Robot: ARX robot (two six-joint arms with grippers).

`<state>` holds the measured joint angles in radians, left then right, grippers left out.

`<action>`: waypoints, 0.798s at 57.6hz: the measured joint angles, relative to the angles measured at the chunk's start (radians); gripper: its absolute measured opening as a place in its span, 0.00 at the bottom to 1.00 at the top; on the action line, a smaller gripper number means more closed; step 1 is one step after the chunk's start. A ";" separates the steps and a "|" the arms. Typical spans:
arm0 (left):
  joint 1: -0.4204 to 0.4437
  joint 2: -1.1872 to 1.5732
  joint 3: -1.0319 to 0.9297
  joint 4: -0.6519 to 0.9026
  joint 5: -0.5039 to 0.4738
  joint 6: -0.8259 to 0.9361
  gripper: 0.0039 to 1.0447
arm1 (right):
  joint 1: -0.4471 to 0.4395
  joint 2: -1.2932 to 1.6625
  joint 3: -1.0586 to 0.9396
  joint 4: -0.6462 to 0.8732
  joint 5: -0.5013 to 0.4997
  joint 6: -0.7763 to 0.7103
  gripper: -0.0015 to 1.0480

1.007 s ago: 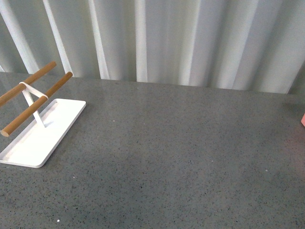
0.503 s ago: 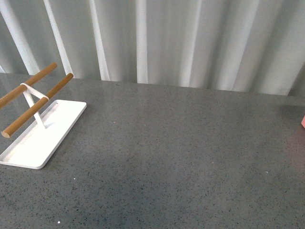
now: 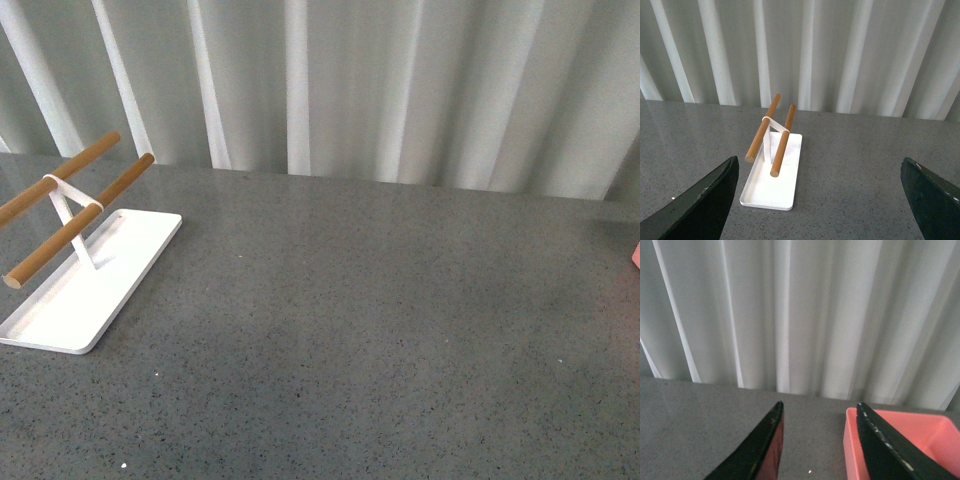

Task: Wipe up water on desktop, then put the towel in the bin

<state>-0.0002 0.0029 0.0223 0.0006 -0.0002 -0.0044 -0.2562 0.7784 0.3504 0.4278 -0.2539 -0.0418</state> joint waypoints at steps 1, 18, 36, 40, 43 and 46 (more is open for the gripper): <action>0.000 0.000 0.000 0.000 0.000 0.000 0.94 | 0.008 -0.008 -0.016 0.002 0.009 0.004 0.34; 0.000 0.000 0.000 0.000 0.000 0.000 0.94 | 0.109 -0.151 -0.167 0.010 0.103 0.018 0.03; 0.000 0.000 0.000 0.000 0.000 0.000 0.94 | 0.243 -0.290 -0.258 -0.040 0.230 0.017 0.03; 0.000 0.000 0.000 0.000 0.000 0.000 0.94 | 0.253 -0.319 -0.269 -0.054 0.233 0.017 0.03; 0.000 0.000 0.000 0.000 0.000 0.000 0.94 | 0.253 -0.338 -0.276 -0.066 0.237 0.017 0.03; 0.000 0.000 0.000 0.000 0.000 0.000 0.94 | 0.253 -0.358 -0.283 -0.077 0.238 0.017 0.03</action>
<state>-0.0002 0.0029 0.0223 0.0006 0.0002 -0.0040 -0.0036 0.4206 0.0673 0.3508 -0.0162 -0.0246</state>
